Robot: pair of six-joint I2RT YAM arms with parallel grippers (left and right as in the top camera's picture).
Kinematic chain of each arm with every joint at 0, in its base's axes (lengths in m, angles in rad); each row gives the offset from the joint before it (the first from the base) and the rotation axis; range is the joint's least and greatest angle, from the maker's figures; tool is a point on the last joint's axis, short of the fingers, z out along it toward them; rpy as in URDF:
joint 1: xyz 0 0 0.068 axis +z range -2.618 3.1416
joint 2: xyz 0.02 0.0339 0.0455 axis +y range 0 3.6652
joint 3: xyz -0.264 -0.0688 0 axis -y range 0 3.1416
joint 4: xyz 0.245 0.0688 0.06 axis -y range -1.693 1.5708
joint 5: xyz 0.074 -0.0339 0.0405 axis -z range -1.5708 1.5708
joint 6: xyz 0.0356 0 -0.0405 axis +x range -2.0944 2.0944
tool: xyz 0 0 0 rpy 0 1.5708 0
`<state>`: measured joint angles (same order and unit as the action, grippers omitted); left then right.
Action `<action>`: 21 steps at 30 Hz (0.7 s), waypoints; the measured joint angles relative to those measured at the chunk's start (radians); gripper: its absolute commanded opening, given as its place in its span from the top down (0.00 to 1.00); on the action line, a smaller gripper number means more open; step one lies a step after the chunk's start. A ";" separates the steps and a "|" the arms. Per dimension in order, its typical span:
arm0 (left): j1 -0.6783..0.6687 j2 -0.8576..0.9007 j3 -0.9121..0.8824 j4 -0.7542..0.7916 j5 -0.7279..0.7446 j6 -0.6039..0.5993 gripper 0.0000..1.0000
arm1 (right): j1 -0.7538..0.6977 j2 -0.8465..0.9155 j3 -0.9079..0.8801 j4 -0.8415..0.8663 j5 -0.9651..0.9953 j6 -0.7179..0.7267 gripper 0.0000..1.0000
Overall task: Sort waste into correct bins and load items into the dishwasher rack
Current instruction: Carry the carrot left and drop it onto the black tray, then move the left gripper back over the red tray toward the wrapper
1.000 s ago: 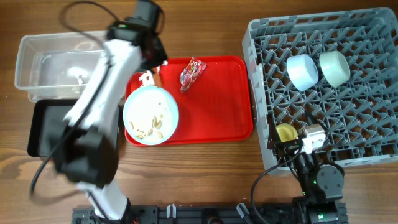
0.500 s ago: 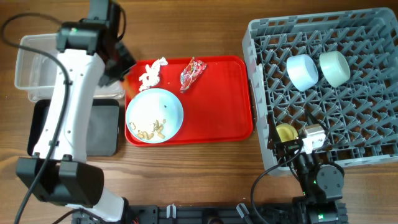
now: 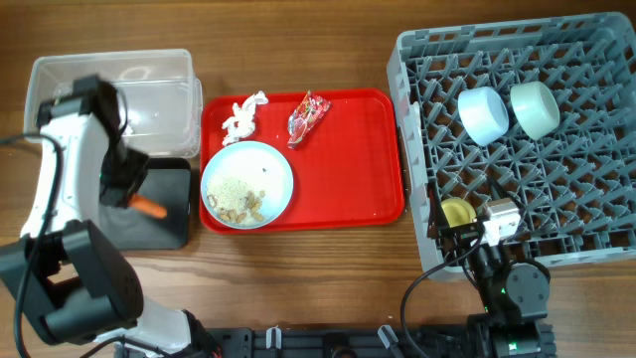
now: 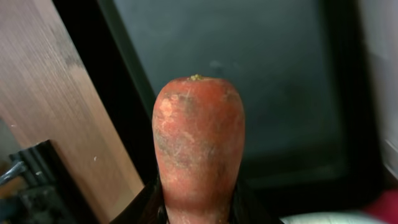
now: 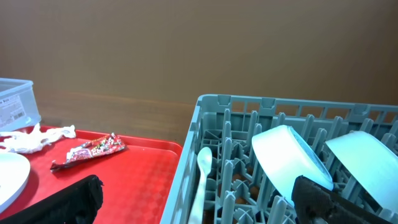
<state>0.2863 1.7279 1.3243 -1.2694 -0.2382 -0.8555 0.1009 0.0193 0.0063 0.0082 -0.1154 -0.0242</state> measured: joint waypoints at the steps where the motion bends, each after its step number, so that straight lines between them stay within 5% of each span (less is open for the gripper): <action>1: 0.023 0.002 -0.022 0.013 0.001 0.001 0.22 | 0.000 0.000 0.000 0.000 0.000 0.000 0.00; 11: 0.029 0.002 0.031 0.071 0.201 0.089 0.21 | 0.000 0.000 0.000 0.000 0.000 0.000 0.00; 15: -0.158 0.002 0.085 0.197 0.242 0.180 0.25 | 0.000 0.000 0.000 0.000 0.000 0.000 0.00; 21: -0.528 0.022 0.099 0.502 0.250 0.438 0.12 | 0.000 0.000 0.000 0.000 0.000 0.000 0.00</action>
<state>-0.2420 1.7500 1.4231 -0.7673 0.0120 -0.4175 0.1009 0.0193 0.0063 0.0082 -0.1154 -0.0242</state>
